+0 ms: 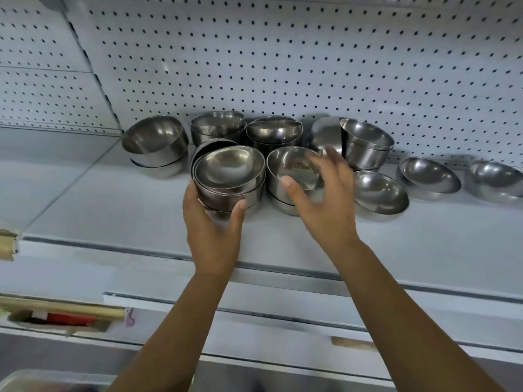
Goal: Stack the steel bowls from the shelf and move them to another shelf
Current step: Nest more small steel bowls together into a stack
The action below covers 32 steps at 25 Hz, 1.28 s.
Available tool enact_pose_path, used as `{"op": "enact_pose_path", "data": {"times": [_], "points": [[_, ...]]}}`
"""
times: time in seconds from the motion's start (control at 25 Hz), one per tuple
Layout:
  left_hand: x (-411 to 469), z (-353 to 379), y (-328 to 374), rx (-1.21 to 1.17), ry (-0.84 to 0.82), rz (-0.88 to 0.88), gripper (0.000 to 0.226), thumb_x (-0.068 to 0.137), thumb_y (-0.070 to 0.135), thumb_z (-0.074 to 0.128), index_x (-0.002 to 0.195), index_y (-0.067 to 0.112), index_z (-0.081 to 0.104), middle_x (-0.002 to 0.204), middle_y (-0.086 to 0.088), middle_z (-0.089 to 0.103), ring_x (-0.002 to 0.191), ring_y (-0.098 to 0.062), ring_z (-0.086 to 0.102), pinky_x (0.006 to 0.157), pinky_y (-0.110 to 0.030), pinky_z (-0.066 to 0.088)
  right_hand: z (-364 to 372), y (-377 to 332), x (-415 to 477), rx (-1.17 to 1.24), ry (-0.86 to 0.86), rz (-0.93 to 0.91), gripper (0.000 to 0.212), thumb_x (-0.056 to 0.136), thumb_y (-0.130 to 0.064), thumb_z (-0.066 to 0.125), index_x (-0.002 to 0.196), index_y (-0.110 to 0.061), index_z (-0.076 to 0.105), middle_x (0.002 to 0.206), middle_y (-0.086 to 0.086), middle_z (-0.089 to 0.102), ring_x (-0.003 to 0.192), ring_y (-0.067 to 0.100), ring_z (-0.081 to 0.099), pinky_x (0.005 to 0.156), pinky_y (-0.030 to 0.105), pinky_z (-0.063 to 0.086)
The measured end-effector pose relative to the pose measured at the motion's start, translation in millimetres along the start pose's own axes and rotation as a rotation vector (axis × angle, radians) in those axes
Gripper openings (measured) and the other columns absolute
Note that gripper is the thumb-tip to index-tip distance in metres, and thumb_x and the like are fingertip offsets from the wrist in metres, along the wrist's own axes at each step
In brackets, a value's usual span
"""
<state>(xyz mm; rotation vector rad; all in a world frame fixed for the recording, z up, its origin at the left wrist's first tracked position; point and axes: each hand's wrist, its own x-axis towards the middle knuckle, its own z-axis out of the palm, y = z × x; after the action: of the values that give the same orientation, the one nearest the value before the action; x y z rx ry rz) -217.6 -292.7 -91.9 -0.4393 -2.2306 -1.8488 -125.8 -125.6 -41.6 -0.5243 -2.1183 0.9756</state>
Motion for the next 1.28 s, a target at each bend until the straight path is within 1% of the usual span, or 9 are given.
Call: {"op": "enact_pose_path", "data": {"times": [0.04, 0.2, 0.4, 0.64, 0.8, 0.92, 1.0, 1.16, 1.28], "points": [[0, -2, -2, -0.029, -0.006, -0.008, 0.087, 0.086, 0.055, 0.068, 0.157, 0.026, 0.027, 0.159, 0.013, 0.036, 0.147, -0.003, 0.034, 0.122, -0.035, 0.033, 3, -4, 3, -0.027, -0.030, -0.047, 0.052, 0.087, -0.056, 0.077, 0.132, -0.033, 0.067, 0.160, -0.005, 0.038, 0.150, 0.012, 0.027, 0.120, 0.024, 0.030], [-1, -6, -6, -0.083, -0.009, -0.003, 0.078, 0.091, 0.053, 0.059, 0.158, 0.025, 0.029, 0.160, 0.013, 0.036, 0.148, -0.003, 0.032, 0.123, -0.039, 0.031, 17, -12, 26, -0.210, -0.114, -0.316, 0.055, 0.084, -0.070, 0.065, 0.122, -0.032, 0.077, 0.155, 0.000, 0.049, 0.149, 0.026, 0.030, 0.118, 0.057, 0.035], [0, -6, -7, -0.105, -0.002, 0.005, 0.071, 0.096, 0.046, 0.059, 0.156, 0.021, 0.032, 0.158, 0.008, 0.040, 0.147, -0.007, 0.035, 0.122, -0.040, 0.032, 32, -20, 38, -0.084, -0.367, -0.219, 0.036, 0.081, -0.049, 0.083, 0.107, -0.025, 0.082, 0.148, 0.003, 0.060, 0.138, 0.019, 0.052, 0.112, 0.046, 0.047], [1, -5, -8, -0.095, -0.011, -0.002, 0.073, 0.095, 0.050, 0.057, 0.157, 0.022, 0.031, 0.159, 0.009, 0.039, 0.148, -0.007, 0.035, 0.122, -0.039, 0.032, 35, -21, 43, 0.032, -0.312, -0.336, 0.013, 0.080, -0.025, 0.087, 0.080, -0.013, 0.082, 0.105, -0.007, 0.075, 0.109, 0.006, 0.066, 0.101, 0.031, 0.050], [1, -5, -9, -0.082, -0.011, -0.016, 0.076, 0.093, 0.056, 0.055, 0.157, 0.026, 0.030, 0.159, 0.012, 0.037, 0.147, -0.009, 0.035, 0.122, -0.041, 0.032, 31, -27, 41, 0.140, -0.190, -0.397, 0.014, 0.081, -0.017, 0.086, 0.077, -0.006, 0.080, 0.086, 0.002, 0.075, 0.092, 0.017, 0.068, 0.087, 0.019, 0.051], [0, -5, -9, -0.062, -0.010, -0.007, 0.075, 0.094, 0.056, 0.054, 0.157, 0.026, 0.029, 0.160, 0.011, 0.036, 0.148, -0.009, 0.034, 0.122, -0.041, 0.032, 19, -27, 34, 0.204, -0.135, -0.361, 0.010, 0.081, -0.015, 0.086, 0.080, -0.006, 0.080, 0.089, 0.003, 0.075, 0.094, 0.007, 0.068, 0.091, 0.015, 0.049], [-2, -5, -8, -0.057, 0.008, 0.007, 0.071, 0.095, 0.053, 0.054, 0.157, 0.025, 0.030, 0.161, 0.009, 0.034, 0.149, -0.010, 0.032, 0.122, -0.042, 0.031, 9, -25, 24, 0.245, -0.125, -0.286, 0.005, 0.081, -0.016, 0.087, 0.083, -0.016, 0.082, 0.100, -0.006, 0.073, 0.102, 0.001, 0.067, 0.095, 0.023, 0.054], [-13, -4, 3, -0.045, 0.117, 0.166, 0.062, 0.100, 0.035, 0.059, 0.152, 0.012, 0.037, 0.160, -0.005, 0.035, 0.150, -0.017, 0.031, 0.120, -0.047, 0.032, -21, -18, -2, 0.334, -0.116, -0.172, 0.026, 0.081, -0.011, 0.087, 0.084, -0.036, 0.080, 0.109, -0.012, 0.073, 0.105, 0.006, 0.070, 0.093, 0.027, 0.059], [-36, 7, 27, -0.061, 0.122, 0.345, 0.054, 0.100, 0.026, 0.061, 0.144, -0.002, 0.045, 0.149, -0.016, 0.046, 0.140, -0.030, 0.044, 0.110, -0.053, 0.041, -49, -11, -18, 0.333, -0.052, -0.150, 0.025, 0.082, -0.011, 0.086, 0.088, -0.034, 0.079, 0.112, -0.013, 0.073, 0.111, 0.011, 0.070, 0.097, 0.029, 0.058]]}}
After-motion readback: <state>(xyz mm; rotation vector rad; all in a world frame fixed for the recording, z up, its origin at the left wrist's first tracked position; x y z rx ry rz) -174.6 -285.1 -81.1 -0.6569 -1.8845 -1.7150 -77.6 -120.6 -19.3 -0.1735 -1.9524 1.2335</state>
